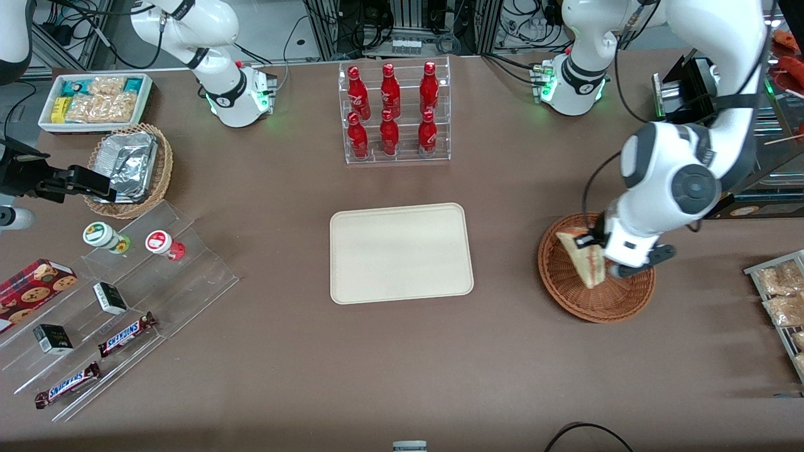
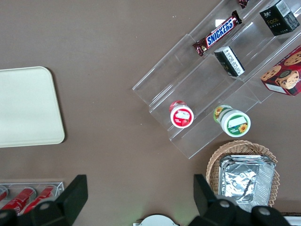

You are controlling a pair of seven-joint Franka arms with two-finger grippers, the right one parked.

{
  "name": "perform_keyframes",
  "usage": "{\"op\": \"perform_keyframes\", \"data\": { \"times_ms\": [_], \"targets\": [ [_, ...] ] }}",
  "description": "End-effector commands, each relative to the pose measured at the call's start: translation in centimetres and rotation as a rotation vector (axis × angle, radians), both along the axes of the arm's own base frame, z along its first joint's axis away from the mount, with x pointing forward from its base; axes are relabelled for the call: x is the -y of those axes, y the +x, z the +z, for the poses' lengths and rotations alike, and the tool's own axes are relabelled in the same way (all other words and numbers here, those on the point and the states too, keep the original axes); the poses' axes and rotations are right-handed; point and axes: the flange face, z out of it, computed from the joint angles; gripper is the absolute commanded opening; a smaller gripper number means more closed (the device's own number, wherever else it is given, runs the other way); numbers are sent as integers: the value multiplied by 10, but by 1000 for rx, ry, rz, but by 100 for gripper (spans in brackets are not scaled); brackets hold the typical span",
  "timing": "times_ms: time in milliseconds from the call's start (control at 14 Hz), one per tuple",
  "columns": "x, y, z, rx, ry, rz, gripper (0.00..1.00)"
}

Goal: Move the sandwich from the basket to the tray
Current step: 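Carry the sandwich with the left gripper over the cream tray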

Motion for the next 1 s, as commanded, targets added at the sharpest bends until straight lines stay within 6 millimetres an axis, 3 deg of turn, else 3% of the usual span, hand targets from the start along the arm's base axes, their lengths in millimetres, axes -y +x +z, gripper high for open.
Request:
{"op": "perform_keyframes", "data": {
  "times_ms": [0,286,500,786,929],
  "targets": [
    [58,-5,-9,-15,6,-116,0],
    [157,-26,-31,-28,0,-256,0],
    [236,-36,-41,-15,-1,-225,0],
    [319,-54,-71,13,38,-192,0],
    [342,-49,-77,26,24,-150,0]
  ]
}}
